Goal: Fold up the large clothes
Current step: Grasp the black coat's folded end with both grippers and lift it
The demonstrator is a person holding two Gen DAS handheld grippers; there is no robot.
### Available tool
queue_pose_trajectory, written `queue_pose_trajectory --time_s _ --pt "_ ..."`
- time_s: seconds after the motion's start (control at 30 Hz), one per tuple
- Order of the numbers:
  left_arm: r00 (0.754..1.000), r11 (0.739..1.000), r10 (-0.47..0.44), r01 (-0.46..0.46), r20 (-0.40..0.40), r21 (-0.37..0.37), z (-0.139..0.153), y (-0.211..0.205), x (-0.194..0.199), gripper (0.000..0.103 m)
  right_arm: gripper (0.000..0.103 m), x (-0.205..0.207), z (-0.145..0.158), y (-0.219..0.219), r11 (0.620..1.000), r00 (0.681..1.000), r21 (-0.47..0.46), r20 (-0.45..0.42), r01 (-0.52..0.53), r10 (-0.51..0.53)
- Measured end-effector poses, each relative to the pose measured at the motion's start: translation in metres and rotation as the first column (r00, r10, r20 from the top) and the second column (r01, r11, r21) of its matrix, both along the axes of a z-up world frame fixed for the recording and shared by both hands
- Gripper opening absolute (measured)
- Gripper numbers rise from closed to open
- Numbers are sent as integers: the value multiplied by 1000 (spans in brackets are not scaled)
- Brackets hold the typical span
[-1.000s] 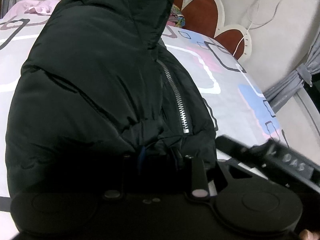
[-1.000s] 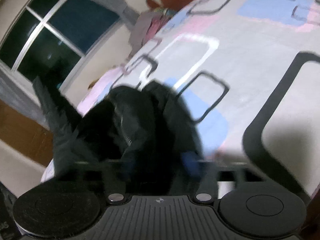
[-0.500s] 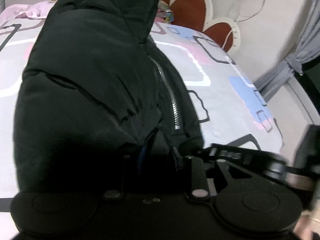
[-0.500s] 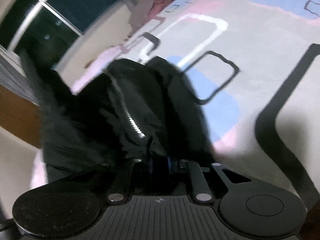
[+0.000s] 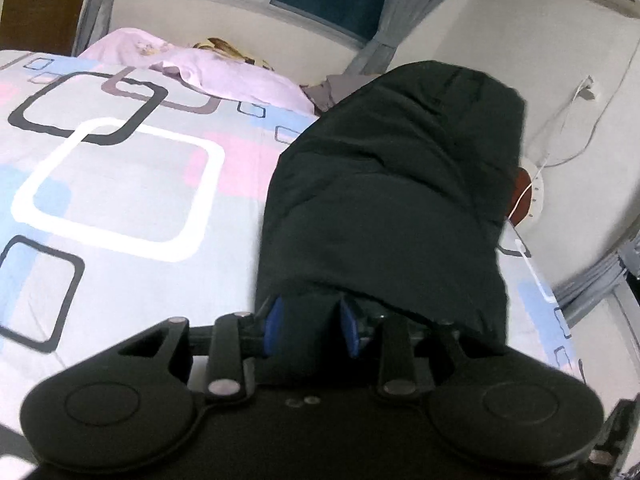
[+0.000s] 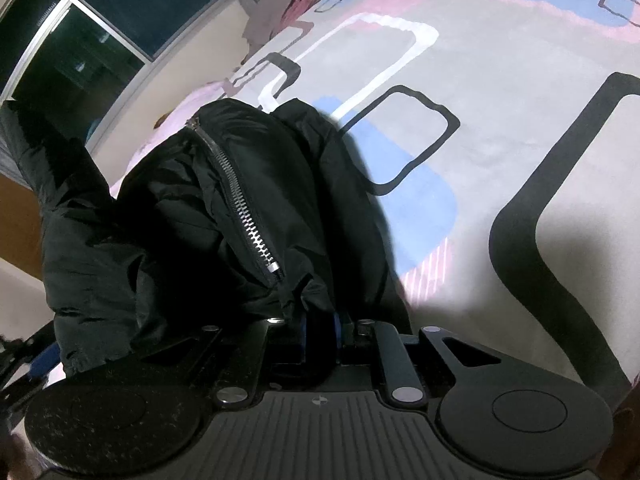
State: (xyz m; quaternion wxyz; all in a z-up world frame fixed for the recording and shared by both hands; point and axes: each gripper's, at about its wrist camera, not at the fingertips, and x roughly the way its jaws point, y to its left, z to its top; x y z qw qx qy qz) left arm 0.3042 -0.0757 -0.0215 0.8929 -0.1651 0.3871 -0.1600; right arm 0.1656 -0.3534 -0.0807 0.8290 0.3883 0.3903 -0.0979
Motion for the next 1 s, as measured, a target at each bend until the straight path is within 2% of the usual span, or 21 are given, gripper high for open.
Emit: queue_pose_trajectory --time_s 0.07,0.23,0.33,0.43,0.53,0.73,0.87,0.9,0.93,1.0 --pt "1000 998 1 -1 -15 -56 -3 5 15 31 12 1 0 0 1000 1000 1 -6 3 -3" --pt "998 997 -55 55 -3 -61 0 9 52 30 12 0 1 1 1000 1000 -4 -15 9 -9" --pt "986 986 -165 166 14 -18 1 -12 61 20 12 0 0 2 1000 1000 -8 -23 20 -20" --pt "970 970 -243 243 5 19 -1 -35 65 20 12 -1 -3 0 999 999 5 -27 38 -38" --pt "955 950 -297 298 -18 91 -5 -58 73 20 12 -3 -6 0 999 999 13 -29 40 -40" --pt "942 909 -336 331 -24 253 -11 -94 70 20 12 -4 -7 0 998 998 17 -30 60 -59" --pt "938 905 -345 340 -25 255 -13 -93 72 20 13 -13 12 -5 994 994 -29 7 106 -106" --pt "936 903 -351 346 -27 256 -13 -93 74 20 17 -13 19 -4 992 994 -55 18 111 -110" --pt "933 899 -358 353 -29 261 -13 -93 76 20 35 -12 25 -3 989 993 -90 25 121 -119" --pt "924 884 -380 373 -31 281 -12 -94 78 20 54 -8 38 -1 979 990 -150 60 136 -128"
